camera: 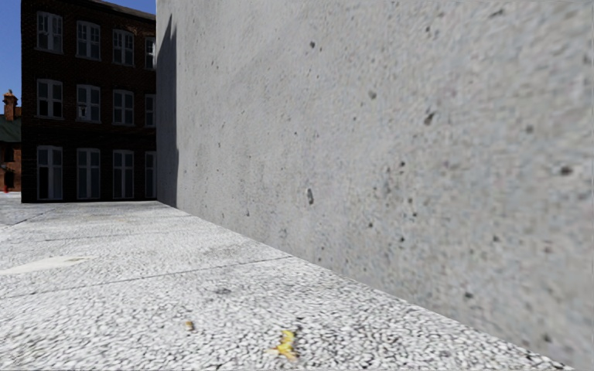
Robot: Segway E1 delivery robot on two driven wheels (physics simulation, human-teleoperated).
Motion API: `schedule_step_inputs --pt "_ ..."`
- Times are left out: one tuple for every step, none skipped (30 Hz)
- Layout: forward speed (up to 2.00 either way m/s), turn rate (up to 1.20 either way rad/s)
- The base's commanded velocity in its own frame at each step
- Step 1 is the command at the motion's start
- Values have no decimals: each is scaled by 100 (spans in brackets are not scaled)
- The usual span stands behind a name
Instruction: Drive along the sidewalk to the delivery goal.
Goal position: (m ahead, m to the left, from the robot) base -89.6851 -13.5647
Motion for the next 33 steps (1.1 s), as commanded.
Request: schedule_step_inputs --pt "0 55" --pt "0 55" --pt "0 55" --pt "0 55" --pt "0 55" --pt "0 55" --pt "0 55" --pt "0 55" --pt "0 55" --pt "0 55" --pt "0 55" --pt "0 55" --pt "0 55" --pt "0 55" --pt "0 55" --pt "0 55" --pt "0 55" --pt "0 55" --pt "0 55" --pt "0 55" --pt "0 55" --pt "0 55" --pt "0 55" --pt "0 55" --pt "0 55" --pt "0 55" --pt "0 55" --pt "0 55" --pt "0 55" --pt "0 55" --pt "0 55" --pt "0 55" --pt "0 55"
